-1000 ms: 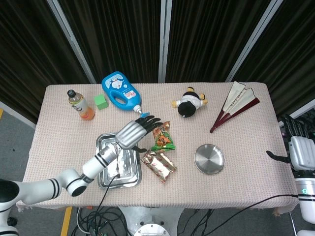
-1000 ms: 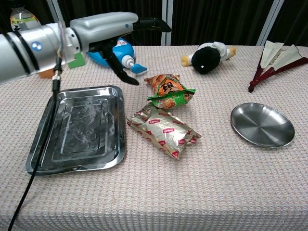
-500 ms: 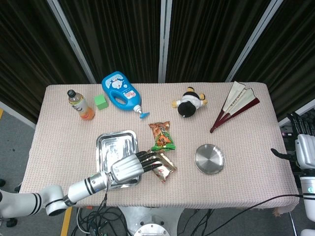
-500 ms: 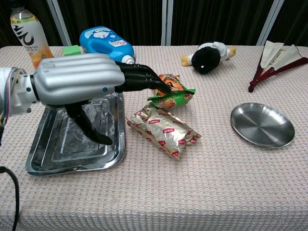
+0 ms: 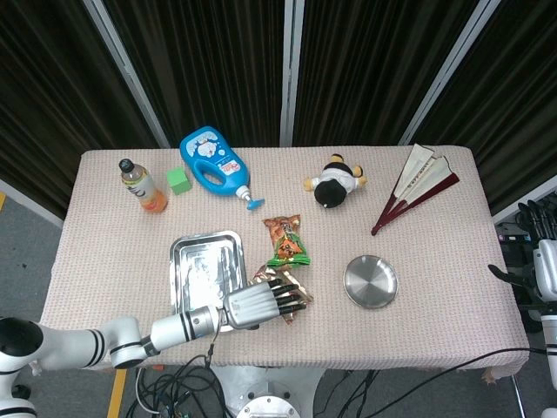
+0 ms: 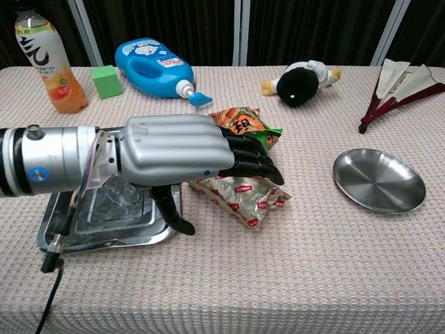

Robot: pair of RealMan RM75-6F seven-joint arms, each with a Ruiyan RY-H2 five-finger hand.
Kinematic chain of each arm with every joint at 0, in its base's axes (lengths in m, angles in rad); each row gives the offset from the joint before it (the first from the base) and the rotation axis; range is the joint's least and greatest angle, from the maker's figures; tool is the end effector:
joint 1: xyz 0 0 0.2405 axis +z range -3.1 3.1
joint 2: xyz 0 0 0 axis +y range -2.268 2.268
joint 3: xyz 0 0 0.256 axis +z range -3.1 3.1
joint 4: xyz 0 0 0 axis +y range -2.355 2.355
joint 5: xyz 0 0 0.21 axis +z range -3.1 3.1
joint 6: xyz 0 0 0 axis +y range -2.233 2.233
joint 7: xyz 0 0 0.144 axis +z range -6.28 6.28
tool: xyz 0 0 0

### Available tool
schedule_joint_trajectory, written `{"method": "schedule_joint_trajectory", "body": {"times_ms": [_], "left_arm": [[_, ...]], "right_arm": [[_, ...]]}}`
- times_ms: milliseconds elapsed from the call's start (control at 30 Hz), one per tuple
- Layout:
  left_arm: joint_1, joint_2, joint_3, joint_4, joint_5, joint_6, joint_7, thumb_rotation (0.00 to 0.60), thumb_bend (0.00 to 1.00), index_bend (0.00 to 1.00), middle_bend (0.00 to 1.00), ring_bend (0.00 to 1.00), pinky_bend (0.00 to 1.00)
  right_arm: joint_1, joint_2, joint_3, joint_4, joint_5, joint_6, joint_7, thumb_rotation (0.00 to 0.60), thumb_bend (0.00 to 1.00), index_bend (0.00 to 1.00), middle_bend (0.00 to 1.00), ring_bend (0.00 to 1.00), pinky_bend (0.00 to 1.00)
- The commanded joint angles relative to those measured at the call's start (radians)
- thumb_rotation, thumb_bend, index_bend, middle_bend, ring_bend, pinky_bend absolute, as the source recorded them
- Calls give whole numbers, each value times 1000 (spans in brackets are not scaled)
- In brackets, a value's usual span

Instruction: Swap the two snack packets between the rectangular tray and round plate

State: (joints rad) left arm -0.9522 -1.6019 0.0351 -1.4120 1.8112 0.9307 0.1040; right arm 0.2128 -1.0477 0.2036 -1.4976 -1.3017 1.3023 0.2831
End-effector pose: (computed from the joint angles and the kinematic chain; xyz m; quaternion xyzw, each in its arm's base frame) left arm -0.0715 0.2758 -0.0683 -0.9014 -0.0967 -0.3947 0.1495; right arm -0.3290 -0.2558 0.2116 0.5173 -0.4320 0.4410 0.5928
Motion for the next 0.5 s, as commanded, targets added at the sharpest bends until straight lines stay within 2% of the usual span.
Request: {"method": "schedule_joint_trajectory", "body": {"times_ms": [33, 200, 500], "left_arm": [[-11, -24, -7, 29, -19, -24, 2, 600, 103, 135, 151, 107, 283], [-9, -46, -5, 57, -35, -25, 13, 600, 105, 135, 151, 107, 283], [-25, -78, -27, 86, -67, -40, 18, 600, 106, 135, 151, 107, 283]], "right_arm": [[0, 0, -4, 0, -20, 6, 13, 600, 0, 0, 0, 0, 0], [-5, 6, -7, -19, -55, 39, 9, 600, 0, 0, 0, 0, 0], [-3, 5, -6, -39, -50, 41, -19, 600, 0, 0, 0, 0, 0]]}}
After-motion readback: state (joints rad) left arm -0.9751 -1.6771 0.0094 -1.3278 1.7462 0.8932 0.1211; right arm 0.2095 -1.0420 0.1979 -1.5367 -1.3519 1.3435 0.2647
